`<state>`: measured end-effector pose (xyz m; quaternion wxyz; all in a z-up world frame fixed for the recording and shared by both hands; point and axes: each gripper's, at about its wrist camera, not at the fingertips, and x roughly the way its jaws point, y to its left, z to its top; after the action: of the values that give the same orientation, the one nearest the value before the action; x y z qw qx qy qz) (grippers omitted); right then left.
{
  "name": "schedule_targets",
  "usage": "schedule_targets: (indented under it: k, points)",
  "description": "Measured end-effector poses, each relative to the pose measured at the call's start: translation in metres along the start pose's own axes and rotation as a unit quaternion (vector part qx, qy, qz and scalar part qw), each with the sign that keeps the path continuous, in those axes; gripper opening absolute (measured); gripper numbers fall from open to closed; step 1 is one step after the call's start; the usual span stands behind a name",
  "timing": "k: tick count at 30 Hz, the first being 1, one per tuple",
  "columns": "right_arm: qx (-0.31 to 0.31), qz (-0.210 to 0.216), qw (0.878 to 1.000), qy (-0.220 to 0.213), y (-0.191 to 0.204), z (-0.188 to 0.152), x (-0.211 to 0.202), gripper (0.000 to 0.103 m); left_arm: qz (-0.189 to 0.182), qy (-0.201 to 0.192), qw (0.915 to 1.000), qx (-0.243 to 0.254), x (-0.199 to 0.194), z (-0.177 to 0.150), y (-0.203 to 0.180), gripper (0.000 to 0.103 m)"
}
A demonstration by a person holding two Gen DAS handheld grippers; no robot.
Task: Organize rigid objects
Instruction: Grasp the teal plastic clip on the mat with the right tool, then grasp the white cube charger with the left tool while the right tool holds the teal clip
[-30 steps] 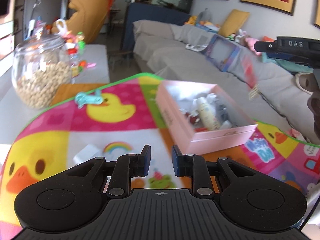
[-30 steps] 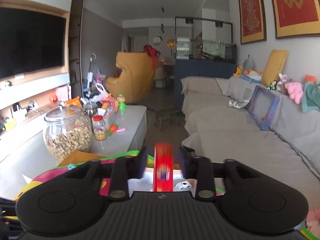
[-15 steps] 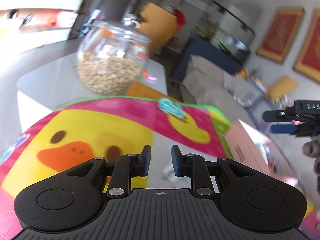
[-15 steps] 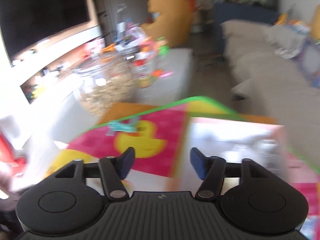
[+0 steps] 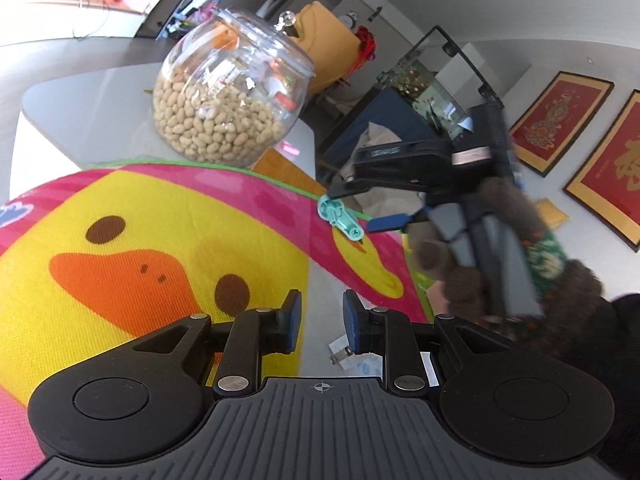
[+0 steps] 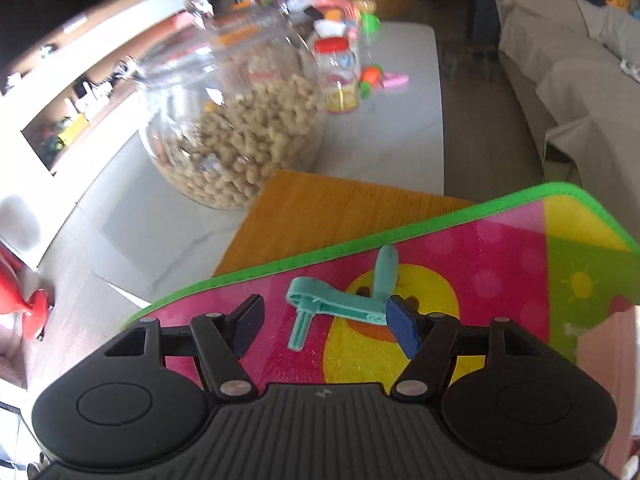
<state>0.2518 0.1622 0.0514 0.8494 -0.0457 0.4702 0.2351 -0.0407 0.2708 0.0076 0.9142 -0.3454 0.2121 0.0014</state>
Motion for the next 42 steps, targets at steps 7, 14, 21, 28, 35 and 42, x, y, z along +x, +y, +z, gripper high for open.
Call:
schedule_targets:
  k: [7,14,21,28,35,42]
  points:
    - [0.011,-0.02,1.0,-0.011,-0.007,0.003,0.022,0.072,-0.003,0.003,1.0,-0.004,0.001,-0.002,0.002,0.025]
    - [-0.011,0.042,0.999,-0.028,-0.011,-0.035,-0.038,0.07,-0.005,0.003,0.9999,-0.01,0.005,0.0,0.006,0.025]
    - [-0.102,0.067,0.987,-0.107,-0.025,-0.138,-0.156,0.07,-0.012,0.041,0.9989,0.019,0.023,0.008,-0.01,0.025]
    - [-0.092,0.004,0.986,-0.143,-0.081,-0.22,-0.215,0.07,-0.023,0.1,0.9836,0.148,0.047,-0.014,-0.066,0.027]
    - [-0.072,-0.078,0.979,-0.175,-0.129,-0.277,-0.227,0.07,-0.022,0.14,0.9598,0.242,0.045,-0.048,-0.117,0.026]
    - [-0.014,-0.106,0.98,-0.17,-0.162,-0.31,-0.22,0.07,0.079,0.106,0.9844,0.117,0.063,-0.018,-0.113,0.026]
